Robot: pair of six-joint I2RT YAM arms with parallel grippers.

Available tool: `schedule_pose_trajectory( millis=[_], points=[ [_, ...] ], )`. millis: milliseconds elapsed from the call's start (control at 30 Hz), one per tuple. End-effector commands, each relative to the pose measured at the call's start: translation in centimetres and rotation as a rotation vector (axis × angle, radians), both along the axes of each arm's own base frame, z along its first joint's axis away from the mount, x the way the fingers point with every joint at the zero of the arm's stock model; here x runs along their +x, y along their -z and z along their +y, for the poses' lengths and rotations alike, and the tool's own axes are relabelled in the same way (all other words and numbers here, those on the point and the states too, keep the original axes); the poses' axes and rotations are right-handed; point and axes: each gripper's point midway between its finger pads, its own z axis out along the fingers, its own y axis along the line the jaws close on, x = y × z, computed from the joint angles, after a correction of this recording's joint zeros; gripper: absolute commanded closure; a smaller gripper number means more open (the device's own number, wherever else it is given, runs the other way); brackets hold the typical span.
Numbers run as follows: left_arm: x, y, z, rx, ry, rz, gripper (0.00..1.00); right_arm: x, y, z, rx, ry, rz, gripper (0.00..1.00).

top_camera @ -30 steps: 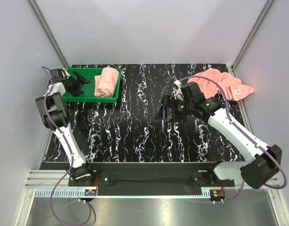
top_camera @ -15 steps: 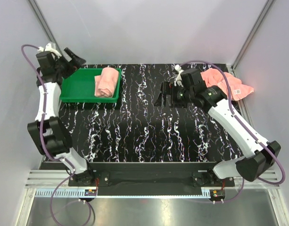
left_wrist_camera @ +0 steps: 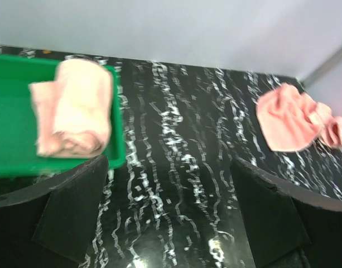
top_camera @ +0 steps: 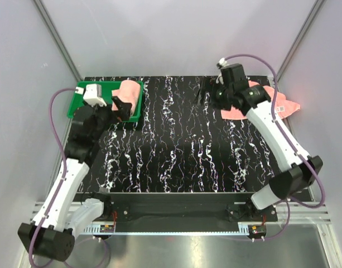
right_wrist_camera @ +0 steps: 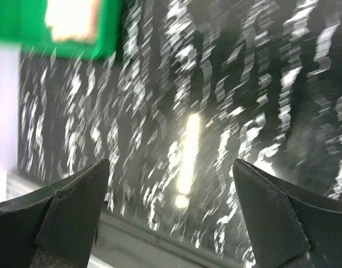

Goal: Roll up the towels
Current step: Move the towel to the center of the board

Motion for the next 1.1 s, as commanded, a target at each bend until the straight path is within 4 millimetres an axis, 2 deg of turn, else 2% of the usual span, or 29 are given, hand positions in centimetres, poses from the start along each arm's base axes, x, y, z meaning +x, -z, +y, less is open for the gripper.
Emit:
schedule_pose_trajectory(
  millis=[0, 33, 100, 133, 167, 233, 333, 433, 633, 733, 900, 1067],
  points=[
    [-0.4, -2.9, 0.7, -0.049, -0.019, -0.190, 0.01, 4.5, 0.7, -3.5, -0.030, 0.128, 0.003, 0.00],
    [-0.4, -2.4, 0.4, -0.025, 0.006, -0.159, 0.01, 6.1, 1.9, -5.2, -0.042, 0.178, 0.034, 0.00],
    [-0.1, -1.3, -0.1, 0.007, 0.030, -0.043, 0.01, 7.7, 3.3, -6.5, -0.044, 0.213, 0.065, 0.00],
    [0.0, -0.9, 0.0, 0.021, 0.030, -0.019, 0.01, 8.8, 4.9, -7.1, -0.058, 0.232, 0.100, 0.00],
    [0.0, -0.7, -0.1, 0.018, 0.032, -0.010, 0.01, 9.7, 5.7, -8.5, -0.068, 0.270, 0.114, 0.00],
    [-0.3, 0.0, -0.6, 0.000, 0.046, -0.010, 0.01, 11.4, 8.4, -9.9, -0.113, 0.313, 0.164, 0.01],
    [-0.7, 0.0, -0.8, -0.005, 0.057, -0.041, 0.01, 13.7, 11.3, -12.4, -0.188, 0.390, 0.205, 0.04],
    [-0.6, 0.4, -0.6, 0.013, 0.047, -0.031, 0.01, 15.0, 14.3, -14.5, -0.306, 0.447, 0.263, 0.06],
    [-0.4, 1.2, -1.0, 0.004, 0.059, -0.004, 0.01, 14.7, 20.1, -15.7, -0.416, 0.454, 0.384, 0.10],
    [-0.2, 1.6, -1.2, 0.005, 0.063, 0.020, 0.01, 14.6, 22.1, -16.2, -0.450, 0.457, 0.409, 0.13],
    [-0.2, 2.0, -1.4, -0.006, 0.074, 0.028, 0.01, 15.0, 24.9, -16.2, -0.470, 0.433, 0.449, 0.19],
    [-0.2, 2.1, -1.6, -0.005, 0.083, 0.031, 0.01, 15.9, 26.3, -16.6, -0.469, 0.422, 0.464, 0.25]
  ],
)
